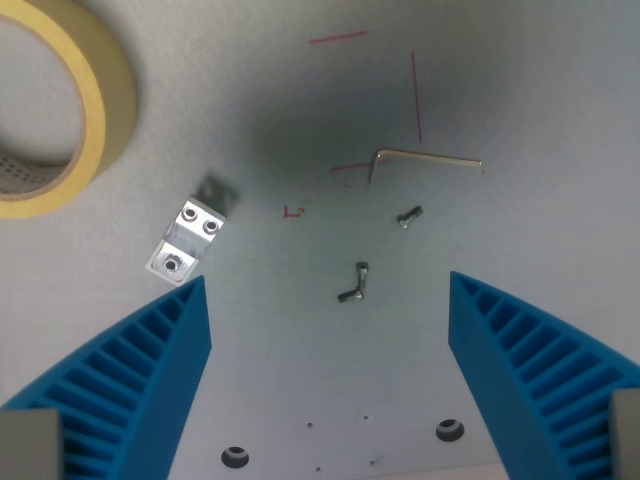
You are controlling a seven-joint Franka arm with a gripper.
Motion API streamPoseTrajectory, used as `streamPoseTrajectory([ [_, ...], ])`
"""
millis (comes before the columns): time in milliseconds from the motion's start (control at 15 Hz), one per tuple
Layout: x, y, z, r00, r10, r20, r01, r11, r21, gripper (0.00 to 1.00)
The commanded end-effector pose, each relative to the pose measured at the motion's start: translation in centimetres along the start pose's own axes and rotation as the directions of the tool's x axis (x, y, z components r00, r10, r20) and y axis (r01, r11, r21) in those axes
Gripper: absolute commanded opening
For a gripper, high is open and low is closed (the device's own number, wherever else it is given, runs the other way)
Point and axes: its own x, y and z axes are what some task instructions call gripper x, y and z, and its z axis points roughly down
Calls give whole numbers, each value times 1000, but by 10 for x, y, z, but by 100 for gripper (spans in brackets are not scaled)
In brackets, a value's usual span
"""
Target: Move in gripper negative y
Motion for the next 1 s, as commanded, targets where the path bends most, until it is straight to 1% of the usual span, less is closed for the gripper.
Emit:
streamPoseTrajectory([
  [67, 0, -5, -2, 1000, 0, -5, 0, 1000, 0, 100],
  [1000, 0, -75, -2, 1000, 0, -5, 0, 1000, 0, 100],
])
